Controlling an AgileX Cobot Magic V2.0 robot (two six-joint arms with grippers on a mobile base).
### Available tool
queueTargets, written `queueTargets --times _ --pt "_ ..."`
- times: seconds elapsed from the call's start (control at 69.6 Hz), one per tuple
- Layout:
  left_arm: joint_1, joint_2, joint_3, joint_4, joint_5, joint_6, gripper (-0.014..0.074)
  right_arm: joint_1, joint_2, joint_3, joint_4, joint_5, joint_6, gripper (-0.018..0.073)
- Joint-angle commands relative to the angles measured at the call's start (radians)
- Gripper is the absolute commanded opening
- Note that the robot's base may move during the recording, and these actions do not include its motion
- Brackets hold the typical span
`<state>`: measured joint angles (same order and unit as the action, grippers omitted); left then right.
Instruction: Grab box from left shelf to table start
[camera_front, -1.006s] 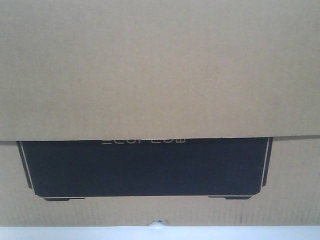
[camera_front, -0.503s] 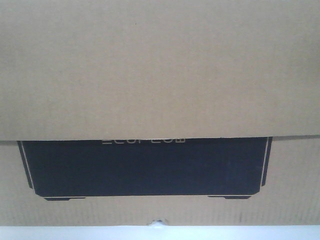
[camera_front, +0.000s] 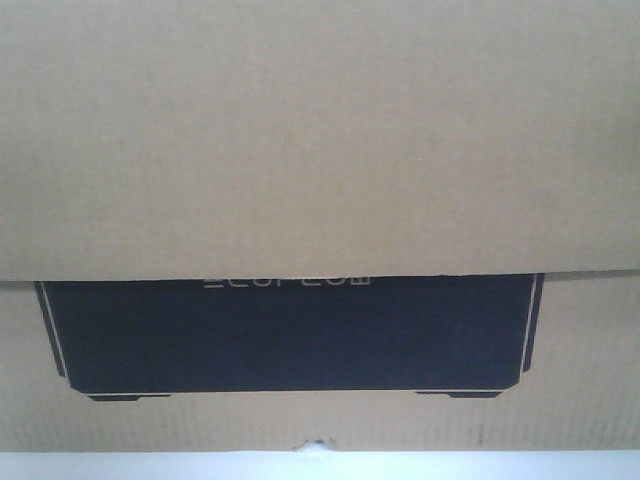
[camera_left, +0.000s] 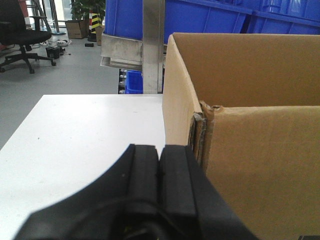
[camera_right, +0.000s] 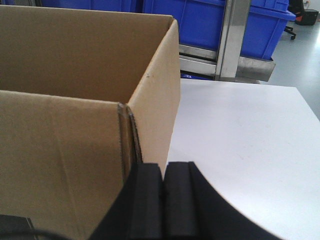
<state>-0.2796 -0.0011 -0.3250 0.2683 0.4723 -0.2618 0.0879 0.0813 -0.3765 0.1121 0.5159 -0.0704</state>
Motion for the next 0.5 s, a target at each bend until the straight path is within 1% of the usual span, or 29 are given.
queueTargets --times 0.0,0.489 --pt "-0.004 0.013 -0.026 0.002 -0.092 0.002 -0.0102 -0.001 0.012 -0.023 -0.005 -0.093 -0.002 0.0057" --pt "-0.004 0.013 -0.023 -0.001 -0.089 0.002 -0.0102 -0.001 0.012 -0.023 -0.005 -0.090 -0.002 0.0057"
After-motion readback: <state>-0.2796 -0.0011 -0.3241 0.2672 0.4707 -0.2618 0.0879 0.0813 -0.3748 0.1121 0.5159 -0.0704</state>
